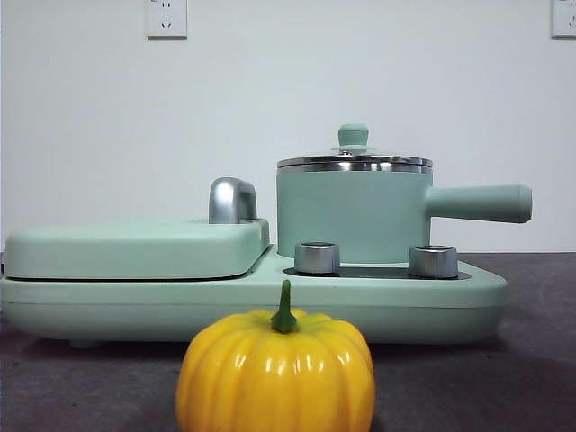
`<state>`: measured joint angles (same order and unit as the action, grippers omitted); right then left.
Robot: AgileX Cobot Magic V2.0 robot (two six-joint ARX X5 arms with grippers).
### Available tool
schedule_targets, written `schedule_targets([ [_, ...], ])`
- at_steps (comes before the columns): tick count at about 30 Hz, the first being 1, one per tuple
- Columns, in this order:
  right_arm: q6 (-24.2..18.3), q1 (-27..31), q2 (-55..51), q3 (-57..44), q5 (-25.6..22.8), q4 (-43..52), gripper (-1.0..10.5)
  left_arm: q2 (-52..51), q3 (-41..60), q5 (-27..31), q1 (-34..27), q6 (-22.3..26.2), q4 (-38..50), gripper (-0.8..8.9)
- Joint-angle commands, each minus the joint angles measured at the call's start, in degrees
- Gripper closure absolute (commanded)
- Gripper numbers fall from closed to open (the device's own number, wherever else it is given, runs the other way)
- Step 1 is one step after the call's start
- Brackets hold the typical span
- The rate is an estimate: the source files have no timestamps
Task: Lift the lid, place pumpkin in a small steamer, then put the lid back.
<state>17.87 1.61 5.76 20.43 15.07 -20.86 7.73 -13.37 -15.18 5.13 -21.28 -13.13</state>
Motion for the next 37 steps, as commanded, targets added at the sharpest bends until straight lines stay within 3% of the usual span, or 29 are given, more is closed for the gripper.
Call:
schedule_targets([
  [1,0.9,0.0,3.2,4.8,4.1,-1.8,9.3,3.9,-3.8,-3.1,0.8,-0.6,0.2,8.07],
  [9,-2.8,0.0,14.8,17.9,16.6,-10.5,9.3,18.6,-17.0,-9.9,3.5,0.5,-4.1,8.07],
  [17,-9.7,0.0,24.2,29.0,27.3,-18.6,9.3,32.2,-30.9,-22.7,7.5,3.6,-9.7,8.07],
  [23,-10.6,0.0,25.9,32.5,31.6,-21.5,9.3,35.6,-35.1,-25.3,11.8,4.4,-10.4,8.01],
  [28,-10.6,0.0,25.6,32.6,31.7,-22.1,9.2,35.7,-35.3,-25.3,13.6,4.3,-10.5,6.79],
  [29,-10.6,0.0,25.6,32.6,31.5,-22.1,9.0,35.7,-35.3,-25.3,13.9,4.3,-10.5,6.36],
  [34,-10.6,0.0,25.6,32.6,31.3,-22.1,5.5,35.9,-35.3,-25.3,14.4,4.3,-10.4,4.11],
  [37,-10.6,0.0,25.6,32.6,31.3,-22.1,4.9,36.5,-35.4,-25.2,14.5,4.3,-9.7,3.63],
])
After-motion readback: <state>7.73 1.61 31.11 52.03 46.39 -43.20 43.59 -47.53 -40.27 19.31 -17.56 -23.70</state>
